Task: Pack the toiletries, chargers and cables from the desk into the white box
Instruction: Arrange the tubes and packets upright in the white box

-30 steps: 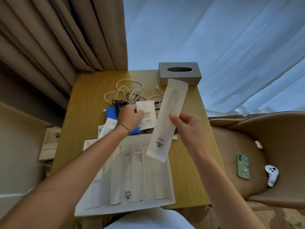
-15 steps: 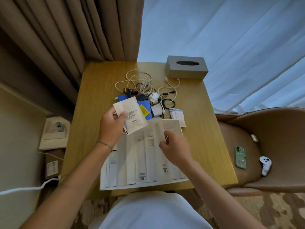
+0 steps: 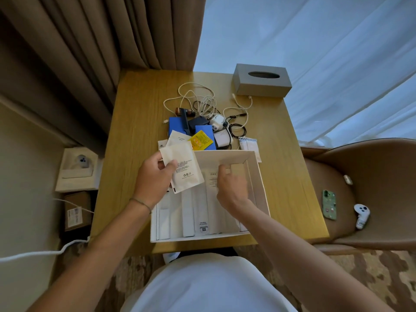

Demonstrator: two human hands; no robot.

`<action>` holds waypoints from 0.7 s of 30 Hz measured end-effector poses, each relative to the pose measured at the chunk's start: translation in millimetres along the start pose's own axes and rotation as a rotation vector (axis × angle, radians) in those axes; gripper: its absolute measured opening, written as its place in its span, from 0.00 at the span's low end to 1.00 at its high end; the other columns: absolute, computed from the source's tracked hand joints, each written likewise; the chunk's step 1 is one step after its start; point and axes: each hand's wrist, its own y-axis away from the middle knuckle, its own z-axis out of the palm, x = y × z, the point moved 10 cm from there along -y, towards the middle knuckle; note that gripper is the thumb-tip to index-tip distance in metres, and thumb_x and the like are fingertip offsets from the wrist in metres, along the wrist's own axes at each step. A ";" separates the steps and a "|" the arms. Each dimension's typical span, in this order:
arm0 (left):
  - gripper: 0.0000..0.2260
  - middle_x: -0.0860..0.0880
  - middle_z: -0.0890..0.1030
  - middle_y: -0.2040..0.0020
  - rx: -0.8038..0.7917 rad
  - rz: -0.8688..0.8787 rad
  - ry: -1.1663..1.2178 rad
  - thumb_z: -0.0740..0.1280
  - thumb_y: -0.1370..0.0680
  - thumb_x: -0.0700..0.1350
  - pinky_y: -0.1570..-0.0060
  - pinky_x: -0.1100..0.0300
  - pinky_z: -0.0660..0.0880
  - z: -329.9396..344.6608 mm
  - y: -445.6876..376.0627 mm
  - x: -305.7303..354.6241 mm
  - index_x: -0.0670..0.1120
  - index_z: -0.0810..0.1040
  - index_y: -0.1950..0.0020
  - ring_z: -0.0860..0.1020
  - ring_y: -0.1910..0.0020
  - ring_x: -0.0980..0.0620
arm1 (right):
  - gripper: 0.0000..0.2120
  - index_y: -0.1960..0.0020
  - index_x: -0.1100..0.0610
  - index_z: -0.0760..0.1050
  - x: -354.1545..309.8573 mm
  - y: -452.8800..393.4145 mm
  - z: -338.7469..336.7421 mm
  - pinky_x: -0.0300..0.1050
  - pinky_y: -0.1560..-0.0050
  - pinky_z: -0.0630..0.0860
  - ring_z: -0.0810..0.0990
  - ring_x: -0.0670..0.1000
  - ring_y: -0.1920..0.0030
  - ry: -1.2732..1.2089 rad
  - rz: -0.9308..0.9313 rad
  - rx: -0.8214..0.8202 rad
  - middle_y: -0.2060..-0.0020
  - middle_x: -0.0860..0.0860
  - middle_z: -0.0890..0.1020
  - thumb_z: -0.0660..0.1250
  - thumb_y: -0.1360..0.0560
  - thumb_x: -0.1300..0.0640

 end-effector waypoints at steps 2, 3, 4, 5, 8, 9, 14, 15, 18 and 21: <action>0.07 0.56 0.83 0.54 -0.010 -0.009 -0.027 0.67 0.20 0.40 0.66 0.56 0.82 -1.8 1.0 -2.0 0.51 0.79 0.45 0.83 0.54 0.56 | 0.27 0.34 0.58 0.64 -4.6 -2.4 6.9 0.44 0.72 0.63 0.72 0.55 0.69 0.008 0.006 -0.010 0.60 0.52 0.83 0.69 0.30 0.65; 0.07 0.55 0.84 0.53 -0.013 -0.013 -0.038 0.67 0.20 0.40 0.66 0.55 0.82 -2.7 1.1 -2.5 0.50 0.79 0.45 0.83 0.54 0.55 | 0.27 0.35 0.58 0.64 -5.0 -4.2 9.8 0.43 0.73 0.60 0.72 0.55 0.69 0.008 0.023 -0.019 0.59 0.52 0.83 0.70 0.30 0.64; 0.07 0.54 0.84 0.53 -0.016 -0.013 -0.048 0.67 0.20 0.40 0.66 0.53 0.83 -3.4 1.3 -2.4 0.50 0.79 0.44 0.84 0.54 0.54 | 0.26 0.36 0.58 0.65 -3.3 -6.3 12.7 0.43 0.74 0.58 0.72 0.55 0.69 0.006 0.050 -0.032 0.59 0.52 0.83 0.71 0.30 0.63; 0.08 0.53 0.84 0.52 -0.020 -0.007 -0.059 0.67 0.20 0.40 0.65 0.52 0.83 -3.8 1.6 -1.6 0.50 0.79 0.44 0.84 0.53 0.53 | 0.25 0.36 0.58 0.65 -0.5 -8.3 15.6 0.43 0.73 0.59 0.74 0.55 0.67 0.004 0.083 -0.048 0.57 0.51 0.83 0.72 0.30 0.62; 0.08 0.51 0.84 0.49 -0.040 0.017 -0.099 0.67 0.20 0.39 0.63 0.52 0.83 -1.3 3.7 1.1 0.50 0.78 0.43 0.83 0.50 0.53 | 0.25 0.34 0.58 0.66 8.2 -12.5 26.0 0.45 0.66 0.67 0.83 0.55 0.57 -0.003 0.153 -0.100 0.53 0.52 0.83 0.72 0.28 0.61; 0.09 0.51 0.83 0.48 -0.050 0.019 -0.115 0.67 0.20 0.39 0.62 0.52 0.83 0.5 4.5 1.2 0.49 0.78 0.42 0.83 0.49 0.52 | 0.26 0.33 0.58 0.66 8.7 -12.3 28.9 0.45 0.64 0.69 0.84 0.55 0.54 0.000 0.156 -0.109 0.51 0.52 0.83 0.71 0.28 0.60; 0.17 0.50 0.82 0.47 -0.101 0.030 -0.201 0.70 0.24 0.36 0.60 0.46 0.83 11.6 5.2 -0.9 0.51 0.75 0.39 0.83 0.50 0.51 | 0.22 0.31 0.58 0.66 1.3 -3.0 39.4 0.48 0.62 0.71 0.84 0.59 0.52 0.003 0.055 -0.107 0.49 0.55 0.83 0.65 0.24 0.61; 0.17 0.50 0.82 0.48 -0.121 0.033 -0.225 0.71 0.25 0.35 0.62 0.45 0.83 15.3 4.9 -2.0 0.52 0.74 0.41 0.82 0.50 0.50 | 0.19 0.33 0.58 0.67 2.6 -1.4 38.5 0.48 0.62 0.71 0.84 0.59 0.52 0.017 0.039 -0.100 0.49 0.55 0.84 0.63 0.23 0.62; 0.18 0.49 0.81 0.48 -0.220 0.053 -0.315 0.72 0.26 0.36 0.64 0.47 0.83 33.7 4.2 -5.8 0.54 0.73 0.43 0.82 0.51 0.49 | 0.13 0.39 0.57 0.73 7.0 1.3 33.8 0.46 0.63 0.71 0.84 0.58 0.54 0.067 0.009 -0.096 0.51 0.54 0.84 0.63 0.23 0.63; 0.17 0.50 0.81 0.46 -0.336 0.072 -0.433 0.72 0.26 0.38 0.58 0.47 0.83 58.4 3.3 -13.2 0.52 0.76 0.41 0.81 0.50 0.49 | 0.06 0.49 0.55 0.77 10.1 4.7 30.0 0.45 0.64 0.71 0.81 0.56 0.59 0.045 0.022 -0.152 0.55 0.53 0.84 0.64 0.24 0.63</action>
